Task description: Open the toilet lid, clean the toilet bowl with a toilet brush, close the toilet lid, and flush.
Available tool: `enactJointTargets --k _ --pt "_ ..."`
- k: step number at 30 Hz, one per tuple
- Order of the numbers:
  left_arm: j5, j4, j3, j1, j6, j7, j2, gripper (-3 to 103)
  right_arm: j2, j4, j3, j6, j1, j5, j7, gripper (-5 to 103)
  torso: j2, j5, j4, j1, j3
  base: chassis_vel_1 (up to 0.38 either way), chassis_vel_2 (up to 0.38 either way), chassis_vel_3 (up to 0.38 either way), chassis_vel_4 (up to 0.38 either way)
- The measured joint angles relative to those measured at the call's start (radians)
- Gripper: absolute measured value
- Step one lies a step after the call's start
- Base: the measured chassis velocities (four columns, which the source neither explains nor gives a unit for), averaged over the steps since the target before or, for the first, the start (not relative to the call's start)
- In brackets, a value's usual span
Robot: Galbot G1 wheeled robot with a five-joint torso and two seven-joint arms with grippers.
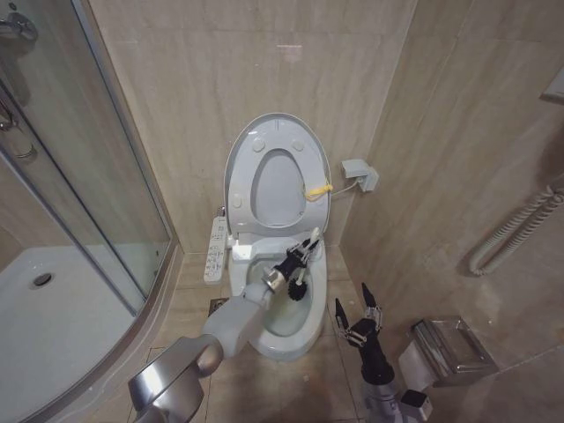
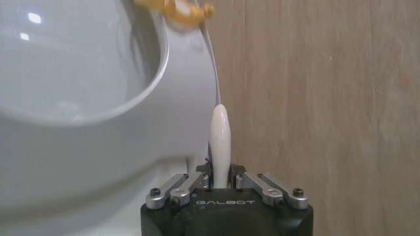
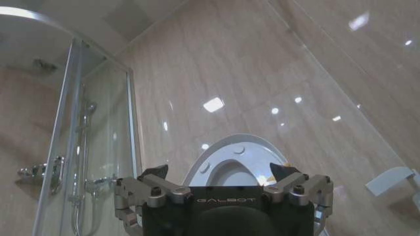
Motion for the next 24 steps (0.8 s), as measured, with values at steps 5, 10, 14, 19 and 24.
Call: enactJointTargets --k 5,10,14,19,24 --pt "-0.016 -0.049 0.019 0.036 -0.003 0.008 0.075 18 0.002 0.0 -0.003 0.0 0.003 -0.001 -0.001 100 0.0 0.0002 0.0006 0.0 0.0 0.0 0.0 0.0 0.0" --pt "-0.026 -0.061 0.036 0.037 -0.004 0.017 0.122 18 0.011 -0.007 -0.014 0.002 0.006 -0.006 -0.004 100 0.0 -0.0001 -0.0002 0.0 0.0 0.0 0.0 0.0 0.0" --pt "-0.044 -0.085 0.042 0.035 -0.005 0.018 0.123 18 0.007 -0.008 -0.013 0.002 0.005 -0.006 -0.004 100 0.0 0.0 0.0001 0.0 0.0 0.0 0.0 0.0 0.0" --pt "-0.101 -0.143 0.042 0.008 -0.023 0.018 0.058 18 -0.001 -0.006 -0.008 0.002 0.004 -0.003 -0.004 100 0.0 -0.0003 -0.0013 0.0 0.0 0.0 0.0 0.0 0.0" --pt "-0.107 -0.114 0.042 -0.012 -0.029 0.022 0.012 18 -0.006 -0.006 -0.006 0.002 0.004 0.003 -0.003 100 0.0 -0.0001 -0.0015 0.0 0.0 0.0 0.0 0.0 0.0"
